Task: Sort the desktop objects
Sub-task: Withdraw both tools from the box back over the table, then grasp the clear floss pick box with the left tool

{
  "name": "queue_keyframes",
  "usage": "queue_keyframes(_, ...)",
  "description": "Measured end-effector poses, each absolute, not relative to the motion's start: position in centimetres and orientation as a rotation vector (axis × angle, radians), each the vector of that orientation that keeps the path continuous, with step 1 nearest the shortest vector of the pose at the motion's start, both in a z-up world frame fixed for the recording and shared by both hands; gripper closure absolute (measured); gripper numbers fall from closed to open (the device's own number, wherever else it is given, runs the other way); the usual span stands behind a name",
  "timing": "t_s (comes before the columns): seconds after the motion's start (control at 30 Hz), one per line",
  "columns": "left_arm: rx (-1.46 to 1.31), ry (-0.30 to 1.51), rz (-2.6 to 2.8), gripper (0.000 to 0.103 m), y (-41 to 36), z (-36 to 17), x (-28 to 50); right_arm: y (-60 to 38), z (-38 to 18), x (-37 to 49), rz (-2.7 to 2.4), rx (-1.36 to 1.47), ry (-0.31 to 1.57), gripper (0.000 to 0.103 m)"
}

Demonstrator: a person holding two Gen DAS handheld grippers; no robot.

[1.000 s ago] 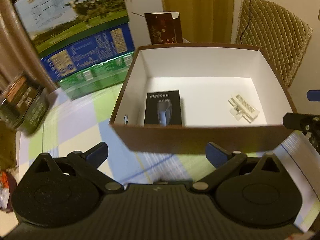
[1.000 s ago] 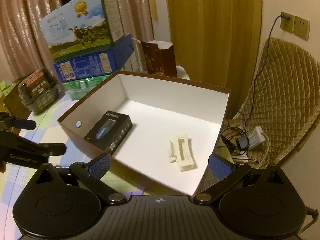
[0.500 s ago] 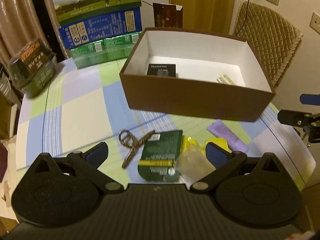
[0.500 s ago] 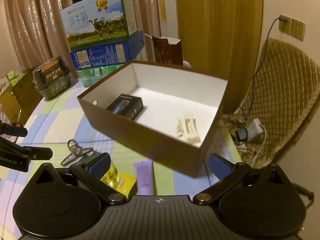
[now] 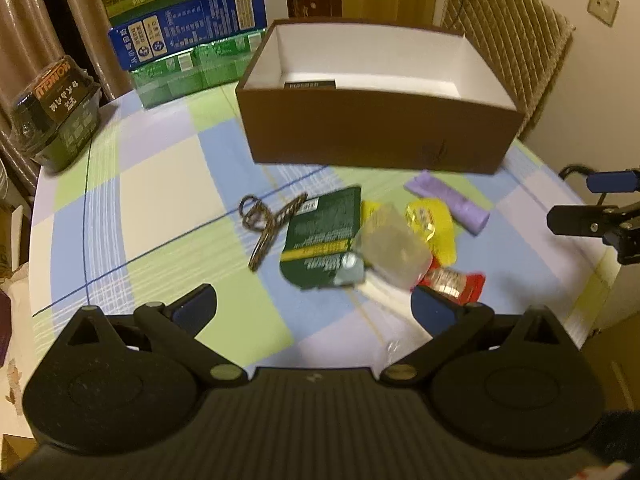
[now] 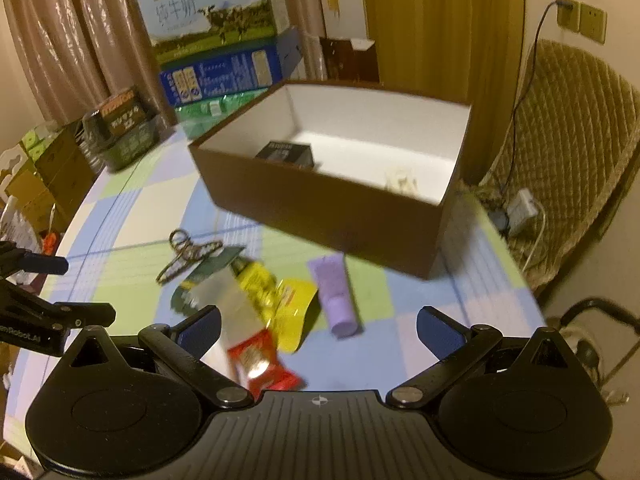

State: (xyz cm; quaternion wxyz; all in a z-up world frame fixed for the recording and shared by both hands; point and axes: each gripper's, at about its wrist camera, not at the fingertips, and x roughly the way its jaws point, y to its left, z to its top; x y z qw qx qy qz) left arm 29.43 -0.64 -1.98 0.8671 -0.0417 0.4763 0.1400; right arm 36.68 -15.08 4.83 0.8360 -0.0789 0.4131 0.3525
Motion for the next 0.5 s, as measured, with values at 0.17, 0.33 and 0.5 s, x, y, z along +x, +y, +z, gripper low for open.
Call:
queue_keyframes(0.17, -0.103, 1.038, 0.259, 0.001, -0.8, -3.6, 28.0, -14.6, 3.1, 35.1, 0.741, -0.179, 0.949, 0.002)
queue_keyframes(0.33, -0.106, 1.088, 0.206, 0.001, -1.5, -5.5, 27.5, -14.7, 1.7, 34.1, 0.723, -0.19, 1.014, 0.002)
queue_keyframes(0.5, -0.096, 1.118, 0.136, 0.001, -3.0, -7.0, 27.7, -15.7, 0.6, 34.0, 0.671, -0.195, 1.053, 0.002)
